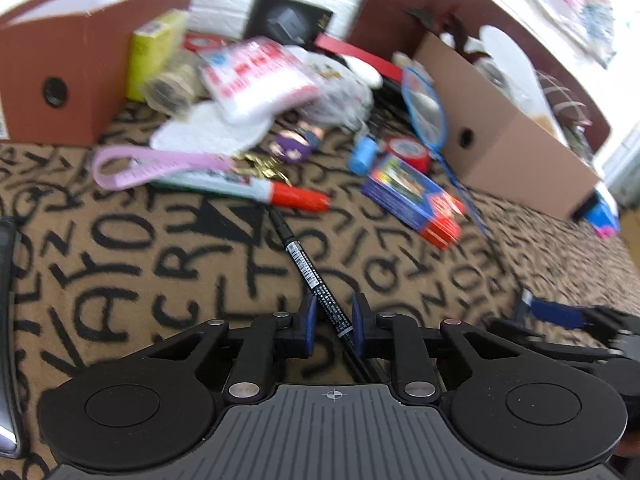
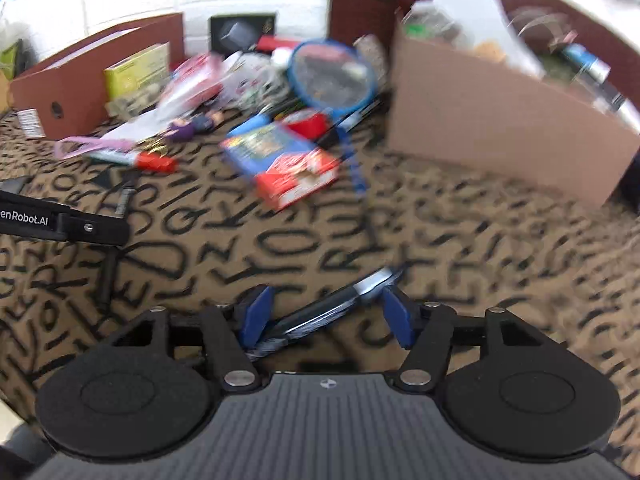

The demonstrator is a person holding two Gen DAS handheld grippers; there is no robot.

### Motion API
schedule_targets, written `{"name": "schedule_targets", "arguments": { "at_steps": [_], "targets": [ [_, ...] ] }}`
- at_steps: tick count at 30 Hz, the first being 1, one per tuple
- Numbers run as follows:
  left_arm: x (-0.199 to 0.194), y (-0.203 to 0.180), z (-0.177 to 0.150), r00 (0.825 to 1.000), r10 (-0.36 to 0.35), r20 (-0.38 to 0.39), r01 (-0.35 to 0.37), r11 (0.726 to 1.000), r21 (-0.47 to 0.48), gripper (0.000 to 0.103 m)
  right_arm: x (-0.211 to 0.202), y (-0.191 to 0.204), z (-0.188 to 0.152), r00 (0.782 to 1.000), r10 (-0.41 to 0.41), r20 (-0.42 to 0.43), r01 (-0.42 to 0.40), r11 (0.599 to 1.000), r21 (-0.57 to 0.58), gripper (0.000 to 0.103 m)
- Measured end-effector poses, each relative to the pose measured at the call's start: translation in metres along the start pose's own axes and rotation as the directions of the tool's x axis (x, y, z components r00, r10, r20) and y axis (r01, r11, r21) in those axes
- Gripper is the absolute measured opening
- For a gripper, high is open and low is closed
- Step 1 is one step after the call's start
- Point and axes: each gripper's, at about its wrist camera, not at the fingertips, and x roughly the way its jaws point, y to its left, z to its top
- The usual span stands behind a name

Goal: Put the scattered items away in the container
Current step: 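Grasp a black marker with the left gripper while the right gripper grasps another black marker, then carry both black markers into the shoebox and open both grippers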

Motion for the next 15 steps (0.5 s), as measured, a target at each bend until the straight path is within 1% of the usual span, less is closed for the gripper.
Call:
{"name": "schedule_targets", "arguments": {
  "at_steps": [1,2,3,5,6,8,9,10,11,12,14,15],
  "targets": [
    [-0.001,0.001,-0.001,1.000,-0.014,-0.011,0.014,1.000,0.001,0.014,0.001,0.003,-0.001,1.000,0.012,0.005,-0.012,1.000,-0.005,0.060],
    [-0.002,0.001,-0.003,0.999,-0.026,-0.020,0.026,1.000,0.004,0.013,0.000,0.009,-0.001,1.000,0.017,0.013,-0.016,0.999,-0.028,0.050],
    [-0.003,0.000,-0.004,0.999,-0.035,-0.030,0.036,0.999,0.007,0.011,0.000,0.014,0.000,0.999,0.038,0.019,-0.037,0.998,-0.053,0.036],
    [-0.005,-0.002,-0.008,0.997,-0.060,-0.050,0.062,0.998,0.028,0.007,0.000,0.024,0.001,0.994,0.111,0.018,-0.109,0.991,-0.079,0.022],
    [-0.005,-0.004,-0.010,0.996,-0.069,-0.059,0.071,0.997,0.040,0.006,0.000,0.030,0.002,0.991,0.134,0.015,-0.131,0.986,-0.102,0.020],
    [-0.006,-0.007,-0.013,0.996,-0.063,-0.064,0.067,0.996,0.054,0.006,0.001,0.042,0.001,0.989,0.146,0.021,-0.141,0.978,-0.151,0.019],
    [-0.007,-0.008,-0.015,0.996,-0.057,-0.062,0.061,0.996,0.061,0.009,0.002,0.046,0.002,0.989,0.144,0.023,-0.139,0.977,-0.161,0.019],
    [-0.007,-0.009,-0.016,0.997,-0.051,-0.062,0.055,0.996,0.068,0.019,0.002,0.047,0.003,0.990,0.143,0.022,-0.138,0.977,-0.162,0.019],
    [-0.007,-0.010,-0.017,0.997,-0.044,-0.060,0.048,0.996,0.072,0.023,0.001,0.046,0.003,0.990,0.143,0.017,-0.139,0.978,-0.156,0.019],
    [-0.007,-0.011,-0.017,0.997,-0.040,-0.061,0.045,0.996,0.075,0.031,-0.001,0.045,0.004,0.990,0.143,0.008,-0.140,0.979,-0.146,0.019],
    [-0.005,-0.014,-0.017,0.997,-0.031,-0.064,0.037,0.996,0.083,0.031,-0.005,0.042,0.003,0.991,0.134,-0.009,-0.134,0.982,-0.135,0.020],
    [-0.004,-0.015,-0.016,0.997,-0.026,-0.066,0.032,0.995,0.091,0.025,-0.008,0.040,0.003,0.992,0.127,-0.015,-0.128,0.983,-0.134,0.020]
  ]
}}
